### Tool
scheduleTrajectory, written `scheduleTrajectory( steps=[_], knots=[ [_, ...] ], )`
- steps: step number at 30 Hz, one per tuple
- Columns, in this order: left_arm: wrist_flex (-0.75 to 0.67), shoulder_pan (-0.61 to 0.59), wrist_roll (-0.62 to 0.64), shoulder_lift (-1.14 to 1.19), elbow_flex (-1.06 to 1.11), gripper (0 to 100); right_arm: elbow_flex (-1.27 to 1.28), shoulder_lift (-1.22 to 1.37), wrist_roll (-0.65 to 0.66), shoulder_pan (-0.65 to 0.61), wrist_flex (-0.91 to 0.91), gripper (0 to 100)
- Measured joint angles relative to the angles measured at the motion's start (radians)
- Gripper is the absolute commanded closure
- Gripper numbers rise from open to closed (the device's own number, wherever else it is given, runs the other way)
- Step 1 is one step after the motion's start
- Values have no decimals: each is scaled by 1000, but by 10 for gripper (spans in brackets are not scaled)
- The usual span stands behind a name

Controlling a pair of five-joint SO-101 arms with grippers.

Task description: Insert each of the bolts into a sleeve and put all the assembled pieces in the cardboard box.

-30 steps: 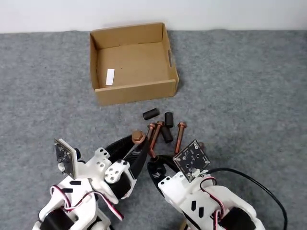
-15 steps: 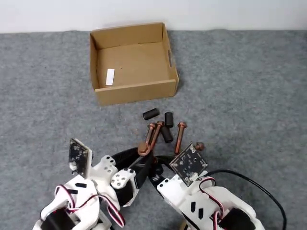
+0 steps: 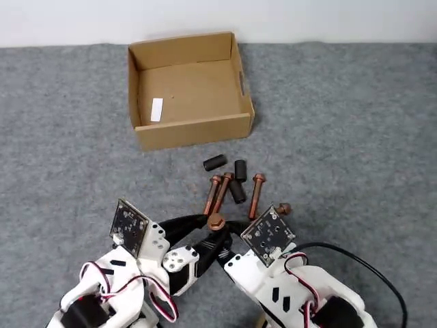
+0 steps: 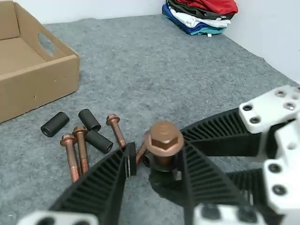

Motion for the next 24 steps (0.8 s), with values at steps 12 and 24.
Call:
scheduleTrajectory(
  steps=[12, 24],
  knots=[
    [37, 11, -8, 3, -72, 815, 0, -3, 0, 37, 0, 988],
    [121, -192, -69, 3, -130, 999, -2, 63, 0, 219, -97, 989]
  ],
)
